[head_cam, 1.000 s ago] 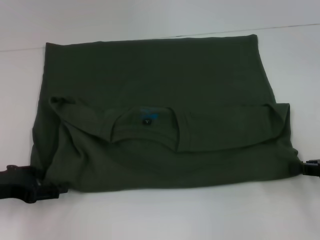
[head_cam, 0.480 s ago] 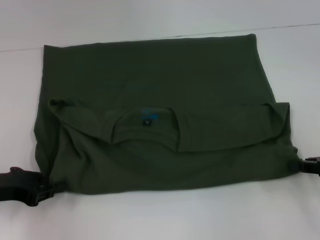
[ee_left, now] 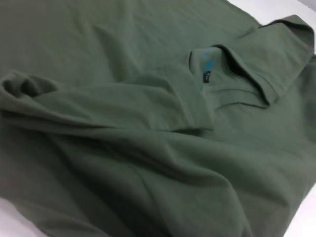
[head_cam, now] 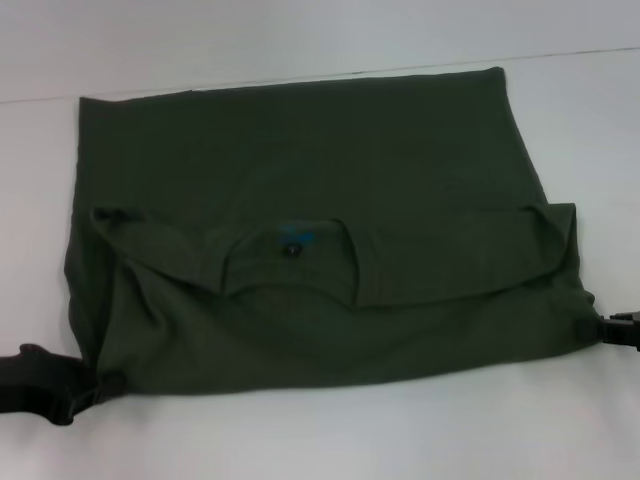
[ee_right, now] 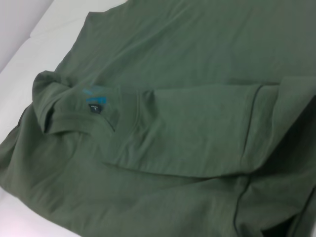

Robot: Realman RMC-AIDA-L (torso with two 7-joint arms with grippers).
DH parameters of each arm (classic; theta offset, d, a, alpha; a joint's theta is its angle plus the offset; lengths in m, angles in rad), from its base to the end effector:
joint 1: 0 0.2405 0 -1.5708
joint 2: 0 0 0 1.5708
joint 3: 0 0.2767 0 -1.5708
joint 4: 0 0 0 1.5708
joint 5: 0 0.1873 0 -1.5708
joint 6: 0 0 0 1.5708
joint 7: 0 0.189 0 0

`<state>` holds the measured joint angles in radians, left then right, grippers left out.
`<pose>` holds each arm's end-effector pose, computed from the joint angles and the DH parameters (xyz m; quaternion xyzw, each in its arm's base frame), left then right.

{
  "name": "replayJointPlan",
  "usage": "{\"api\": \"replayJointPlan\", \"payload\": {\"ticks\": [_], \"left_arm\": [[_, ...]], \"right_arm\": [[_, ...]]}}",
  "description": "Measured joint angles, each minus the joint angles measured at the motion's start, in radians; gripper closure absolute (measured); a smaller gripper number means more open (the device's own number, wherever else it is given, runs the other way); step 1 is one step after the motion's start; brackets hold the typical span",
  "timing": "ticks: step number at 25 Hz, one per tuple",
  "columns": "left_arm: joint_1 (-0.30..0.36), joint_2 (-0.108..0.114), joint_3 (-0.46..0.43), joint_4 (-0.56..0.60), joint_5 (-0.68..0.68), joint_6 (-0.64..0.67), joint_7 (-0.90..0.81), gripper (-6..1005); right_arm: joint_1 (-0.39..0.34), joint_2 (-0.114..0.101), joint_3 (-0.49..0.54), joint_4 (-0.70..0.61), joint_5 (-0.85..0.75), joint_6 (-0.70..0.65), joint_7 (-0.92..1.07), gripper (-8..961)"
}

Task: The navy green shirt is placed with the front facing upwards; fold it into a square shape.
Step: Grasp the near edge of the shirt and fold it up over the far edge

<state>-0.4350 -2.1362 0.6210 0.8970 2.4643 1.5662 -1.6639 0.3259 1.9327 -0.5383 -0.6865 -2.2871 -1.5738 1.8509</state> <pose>-0.3241 0.2922 -0.0526 -0.9263 -0.3544 -0.0438 0.1205 0.3819 0.2704 0.0132 -0.8236 0.5296 0.1239 0.1610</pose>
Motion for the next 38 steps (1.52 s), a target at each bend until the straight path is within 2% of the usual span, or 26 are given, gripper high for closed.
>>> {"api": "replayJointPlan", "payload": {"ticks": [7,24,38], "left_arm": [[0.017,0.002,-0.013,0.015,0.01,0.063,0.015,953],[0.092,-0.01,-0.046,0.069,0.014,0.195,0.057,953],[0.097,-0.004,-0.068,0.074,0.025,0.259,0.074,954]], "right_arm": [[-0.009,0.005,-0.005,0.008,-0.001,0.003,-0.023,878],[-0.057,0.019,0.002,0.012,-0.025,-0.027,-0.083,877],[-0.063,0.011,0.055,0.0,-0.025,-0.122,-0.119,878]]}}
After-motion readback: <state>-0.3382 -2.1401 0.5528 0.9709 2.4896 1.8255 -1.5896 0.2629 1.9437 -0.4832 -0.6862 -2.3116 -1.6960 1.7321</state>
